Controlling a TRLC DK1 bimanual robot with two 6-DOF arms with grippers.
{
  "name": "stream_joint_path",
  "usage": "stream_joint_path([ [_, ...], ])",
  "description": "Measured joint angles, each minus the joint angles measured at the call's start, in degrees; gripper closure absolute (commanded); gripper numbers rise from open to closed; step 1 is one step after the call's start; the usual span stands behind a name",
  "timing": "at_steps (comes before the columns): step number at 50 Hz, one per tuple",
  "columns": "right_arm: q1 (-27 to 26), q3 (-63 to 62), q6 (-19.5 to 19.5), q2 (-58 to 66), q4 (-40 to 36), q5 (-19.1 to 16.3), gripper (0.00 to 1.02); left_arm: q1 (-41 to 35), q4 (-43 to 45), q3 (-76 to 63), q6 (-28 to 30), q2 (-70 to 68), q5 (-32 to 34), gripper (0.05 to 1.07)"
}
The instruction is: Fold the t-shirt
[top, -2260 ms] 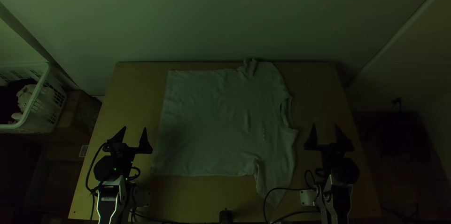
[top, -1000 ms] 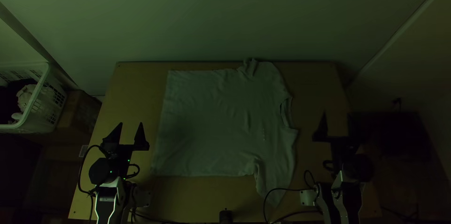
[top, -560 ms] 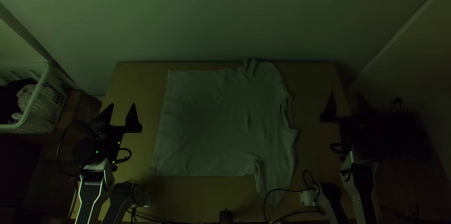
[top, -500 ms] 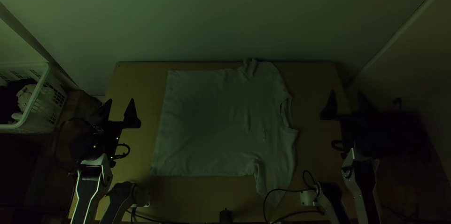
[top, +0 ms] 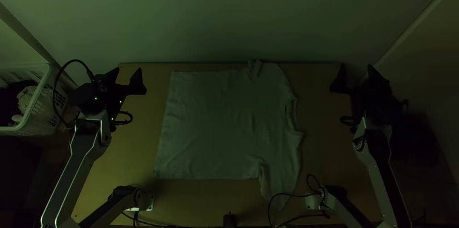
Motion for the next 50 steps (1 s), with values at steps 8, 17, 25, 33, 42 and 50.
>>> stream_joint_path([
  [8,1.7,5.03,0.0,6.4,-0.13,4.04,0.04,-0.15,-2.12,7.89,0.17,7.72,-0.22,0.1],
  [17,2.82,11.63,0.33,13.81,-3.48,4.39,0.04,-0.28,-3.98,15.06,0.22,15.45,-0.42,0.1],
  [25,4.13,19.78,1.51,21.2,-12.41,4.74,0.04,-0.96,-4.94,19.98,0.22,21.97,-0.46,0.1],
  [33,4.28,28.11,2.82,29.29,-16.41,4.74,0.04,-1.84,-7.56,23.41,0.59,27.3,-1.73,0.1],
  [42,4.7,31.93,3.76,34.88,-16.96,4.7,0.04,-2.19,-9.84,27.78,0.63,33.27,-2.56,0.1],
  [50,6.36,34.8,4.46,38.69,-17.27,4.28,0.04,-2.27,-12.83,31.36,0.61,38.1,-2.67,0.1],
])
